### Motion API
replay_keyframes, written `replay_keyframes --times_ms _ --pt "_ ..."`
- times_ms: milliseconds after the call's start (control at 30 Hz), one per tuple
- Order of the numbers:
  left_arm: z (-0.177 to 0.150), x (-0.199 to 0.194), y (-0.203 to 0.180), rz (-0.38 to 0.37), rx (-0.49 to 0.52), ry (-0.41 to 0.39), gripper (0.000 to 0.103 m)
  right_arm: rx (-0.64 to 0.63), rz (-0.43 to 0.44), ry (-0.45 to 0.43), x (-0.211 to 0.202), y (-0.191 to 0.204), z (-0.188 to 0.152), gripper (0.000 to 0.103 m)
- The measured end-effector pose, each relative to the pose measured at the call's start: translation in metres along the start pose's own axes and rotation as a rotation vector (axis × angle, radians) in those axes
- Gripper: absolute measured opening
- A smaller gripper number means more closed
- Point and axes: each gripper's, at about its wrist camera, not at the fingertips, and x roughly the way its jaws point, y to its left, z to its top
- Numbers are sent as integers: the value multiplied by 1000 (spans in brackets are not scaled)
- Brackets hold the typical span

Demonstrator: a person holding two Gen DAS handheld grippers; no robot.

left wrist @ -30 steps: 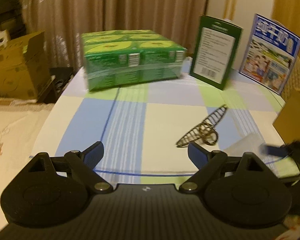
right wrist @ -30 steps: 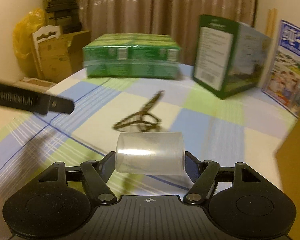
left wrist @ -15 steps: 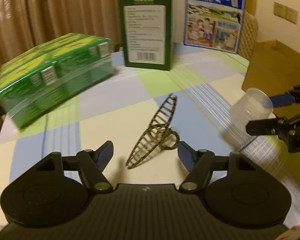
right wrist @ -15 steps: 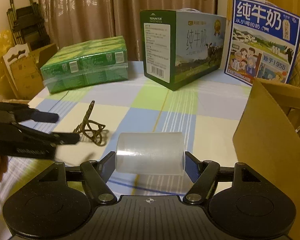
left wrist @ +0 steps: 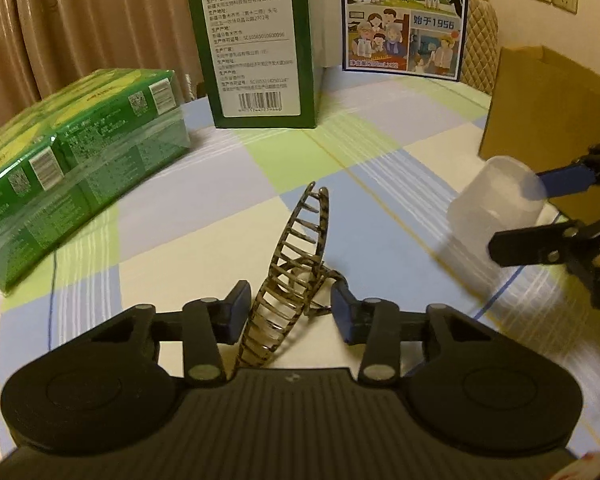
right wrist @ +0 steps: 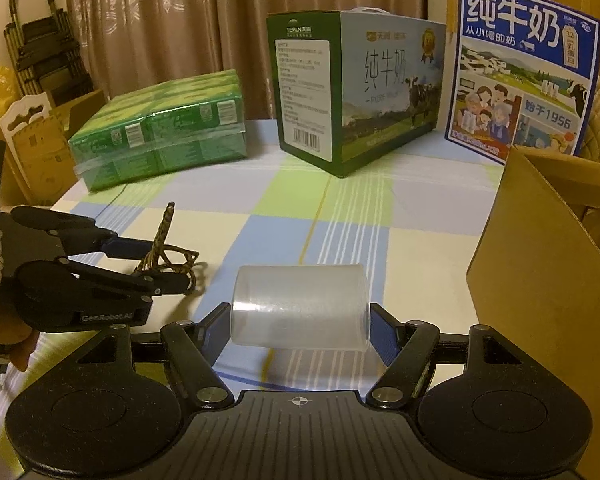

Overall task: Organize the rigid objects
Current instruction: 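Lift the cup and wire stand off the table with both grippers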

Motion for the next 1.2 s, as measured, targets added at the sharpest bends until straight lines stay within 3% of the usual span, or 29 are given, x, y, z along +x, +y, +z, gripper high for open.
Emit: replay_keyframes --times_ms 133,567,800,1200 --pt "3 -1 -4 -11 9 17 28 6 2 3 0 -1 0 68" --pt "4 3 -3 -11 -15 1 27 1 -3 10 1 1 0 68" --pt "4 -2 -5 35 -97 40 23 1 8 12 -1 2 0 68" --pt "-13 -57 -33 96 -203 43 22 65 19 -11 -31 -5 -1 68"
